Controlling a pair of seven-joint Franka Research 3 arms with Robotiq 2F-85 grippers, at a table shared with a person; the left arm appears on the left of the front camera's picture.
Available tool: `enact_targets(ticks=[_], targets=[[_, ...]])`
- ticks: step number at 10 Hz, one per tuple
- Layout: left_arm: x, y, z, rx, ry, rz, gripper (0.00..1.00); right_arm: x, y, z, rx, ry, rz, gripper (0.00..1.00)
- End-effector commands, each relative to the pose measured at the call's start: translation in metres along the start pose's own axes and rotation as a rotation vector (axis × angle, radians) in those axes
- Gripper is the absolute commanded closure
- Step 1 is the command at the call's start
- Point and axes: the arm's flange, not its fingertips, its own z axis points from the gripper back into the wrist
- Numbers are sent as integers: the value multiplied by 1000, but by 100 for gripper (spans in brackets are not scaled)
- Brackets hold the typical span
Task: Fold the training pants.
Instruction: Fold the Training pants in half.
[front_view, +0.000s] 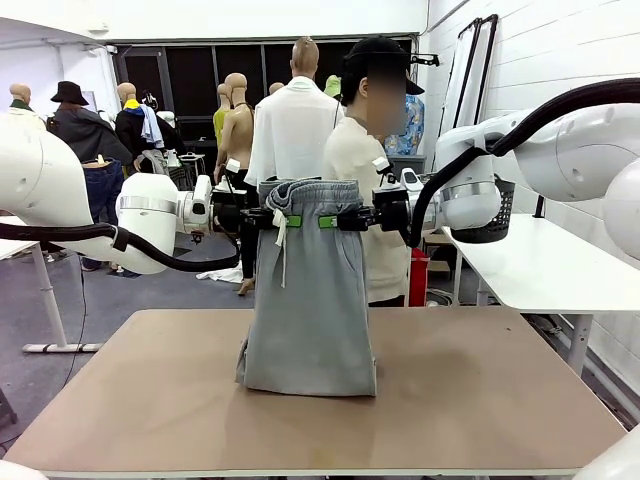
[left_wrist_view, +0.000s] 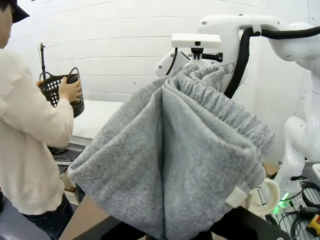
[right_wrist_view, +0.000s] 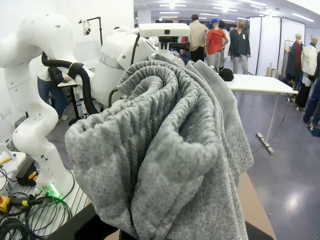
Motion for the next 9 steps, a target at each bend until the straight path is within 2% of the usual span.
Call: enact_targets(ticks=[1, 5, 9], targets=[[0, 0, 0, 0, 0, 0, 100, 0, 0, 0, 0, 0, 0, 100], [27, 51, -7, 65, 37, -41, 100, 30, -60, -5, -22, 11, 59, 100], [61, 84, -6, 128, 51, -94, 100, 70, -105, -12, -25, 77, 155, 100]])
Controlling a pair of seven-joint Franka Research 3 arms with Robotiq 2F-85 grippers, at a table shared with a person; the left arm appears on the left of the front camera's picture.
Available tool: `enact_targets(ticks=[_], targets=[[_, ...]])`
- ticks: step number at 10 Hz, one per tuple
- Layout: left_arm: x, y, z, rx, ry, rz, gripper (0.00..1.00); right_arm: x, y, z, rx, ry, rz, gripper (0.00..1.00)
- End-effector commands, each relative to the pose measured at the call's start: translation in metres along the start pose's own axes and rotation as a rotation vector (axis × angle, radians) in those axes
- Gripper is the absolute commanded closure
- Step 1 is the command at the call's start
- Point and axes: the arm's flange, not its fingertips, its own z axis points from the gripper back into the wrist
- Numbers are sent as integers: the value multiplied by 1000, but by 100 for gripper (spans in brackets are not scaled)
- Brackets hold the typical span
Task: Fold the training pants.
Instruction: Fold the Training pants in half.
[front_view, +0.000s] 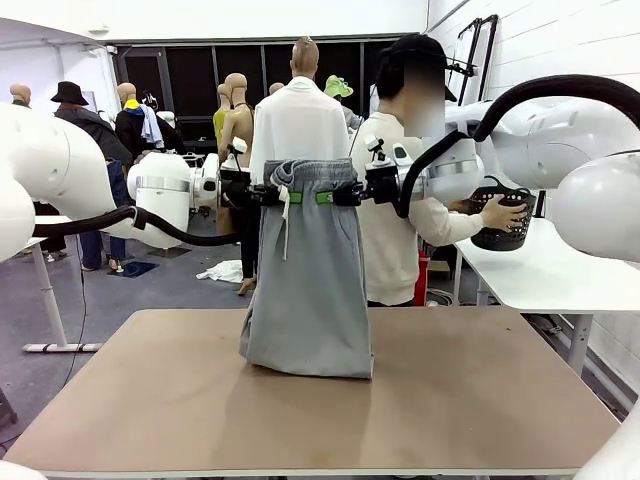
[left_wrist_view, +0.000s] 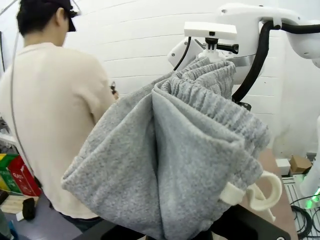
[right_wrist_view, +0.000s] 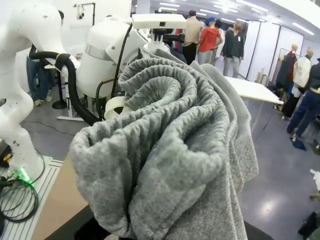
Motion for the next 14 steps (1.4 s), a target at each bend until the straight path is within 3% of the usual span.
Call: enact_targets(ticks=[1, 4, 6, 10, 14], targets=[[17, 20, -9, 19, 21, -12, 100, 25, -29, -9, -8, 34, 40, 100], [43, 41, -14, 92, 12, -88, 100, 61, -56, -12, -31, 37, 124, 100], [48, 54, -13, 125, -4, -145, 100, 64, -64, -10, -55, 28, 177, 100], [-5, 62, -9, 103, 16, -48, 100, -8, -51, -8, -22, 46, 90, 100], [-37, 28, 6, 48, 12, 162, 100, -48, -3, -9, -16, 39, -122, 100]])
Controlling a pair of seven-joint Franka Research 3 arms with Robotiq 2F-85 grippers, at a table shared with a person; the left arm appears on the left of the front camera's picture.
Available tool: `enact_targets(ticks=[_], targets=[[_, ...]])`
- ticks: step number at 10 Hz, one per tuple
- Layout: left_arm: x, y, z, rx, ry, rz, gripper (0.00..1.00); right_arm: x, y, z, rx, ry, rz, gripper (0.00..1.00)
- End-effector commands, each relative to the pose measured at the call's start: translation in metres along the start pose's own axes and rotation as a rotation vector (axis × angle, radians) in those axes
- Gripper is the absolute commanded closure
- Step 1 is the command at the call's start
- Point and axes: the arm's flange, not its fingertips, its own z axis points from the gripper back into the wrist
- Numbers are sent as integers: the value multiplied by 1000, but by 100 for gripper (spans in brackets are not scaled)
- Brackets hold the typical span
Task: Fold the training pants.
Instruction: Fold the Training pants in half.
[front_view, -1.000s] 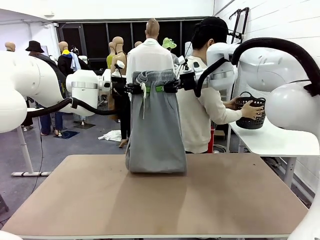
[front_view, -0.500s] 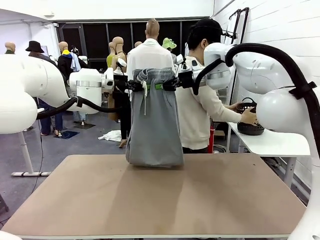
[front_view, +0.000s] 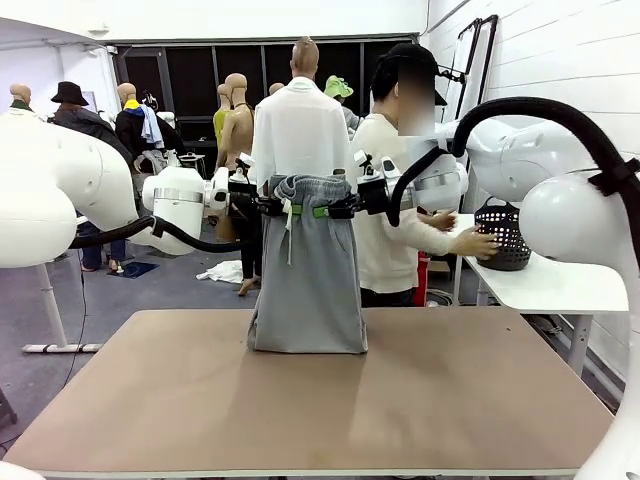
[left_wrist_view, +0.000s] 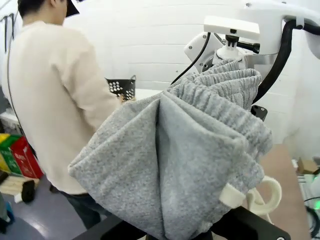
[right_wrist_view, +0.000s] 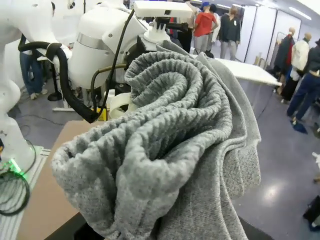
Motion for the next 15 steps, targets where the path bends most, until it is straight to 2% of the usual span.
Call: enact_targets(ticks=[1, 5, 9, 10, 11, 12, 15], targets=[[-1, -31, 26, -2, -18, 132, 100, -10, 44, 7, 5, -25, -132, 100], [-49, -88, 39, -63, -19, 334, 100, -55, 86, -5, 56, 6, -323, 100], [-103, -118, 49, -125, -25, 519, 100, -98, 115, -13, 111, 47, -466, 100], [-107, -119, 50, -135, -16, 523, 100, -95, 115, -14, 112, 46, -452, 100], [-97, -119, 51, -132, 19, 451, 100, -97, 111, -22, 111, 39, -429, 100], [-121, -122, 32, -144, 16, 495, 100, -97, 111, -22, 111, 39, -429, 100], [-121, -122, 32, -144, 16, 495, 100, -97, 111, -22, 111, 39, -429, 100]])
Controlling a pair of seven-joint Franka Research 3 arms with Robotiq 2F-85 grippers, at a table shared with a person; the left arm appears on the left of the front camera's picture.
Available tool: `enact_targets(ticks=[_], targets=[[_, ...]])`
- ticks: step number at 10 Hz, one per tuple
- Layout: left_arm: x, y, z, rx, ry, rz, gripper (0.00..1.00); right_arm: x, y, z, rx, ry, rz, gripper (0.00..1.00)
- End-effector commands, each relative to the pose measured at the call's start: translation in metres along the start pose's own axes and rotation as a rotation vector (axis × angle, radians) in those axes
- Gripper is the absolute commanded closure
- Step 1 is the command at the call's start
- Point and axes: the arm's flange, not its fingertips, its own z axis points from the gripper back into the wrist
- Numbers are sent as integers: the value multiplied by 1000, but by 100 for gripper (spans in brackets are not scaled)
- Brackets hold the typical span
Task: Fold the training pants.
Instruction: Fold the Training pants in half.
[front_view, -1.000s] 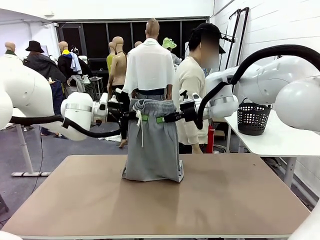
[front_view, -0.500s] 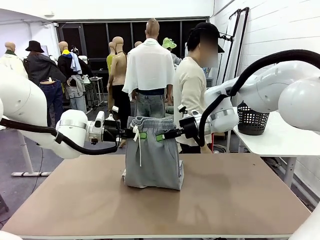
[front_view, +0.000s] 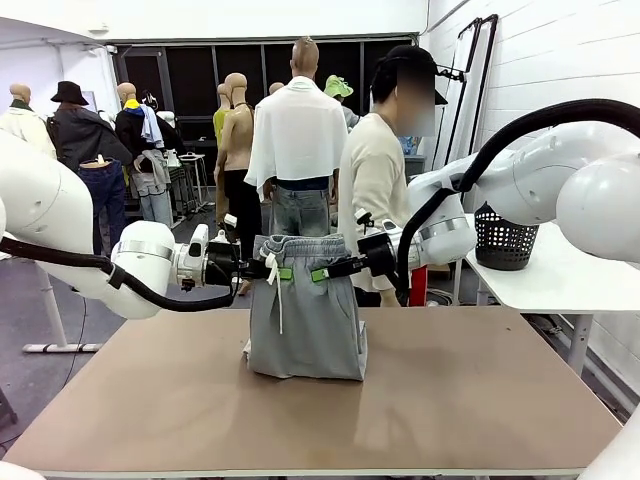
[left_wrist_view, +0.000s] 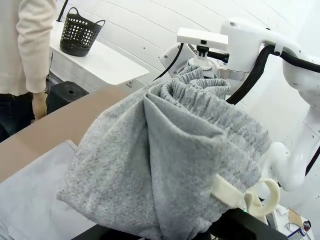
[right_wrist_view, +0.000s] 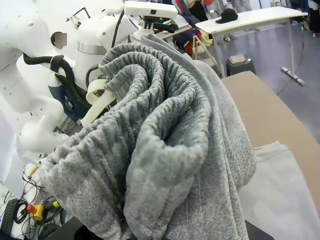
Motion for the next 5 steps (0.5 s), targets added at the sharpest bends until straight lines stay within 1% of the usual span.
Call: enact_targets(ticks=[1, 2, 3, 5], targets=[[1, 0, 1, 1, -12, 3, 100, 0, 0, 0, 0, 0, 0, 100], [0, 0, 0, 0, 0, 0, 100, -4, 0, -2, 0, 0, -40, 100], [-9, 7, -1, 9, 24, 79, 100, -15, -7, -3, 0, -28, -99, 100], [-28, 29, 1, 23, 27, 231, 100, -41, -21, -3, -2, -94, -202, 100]])
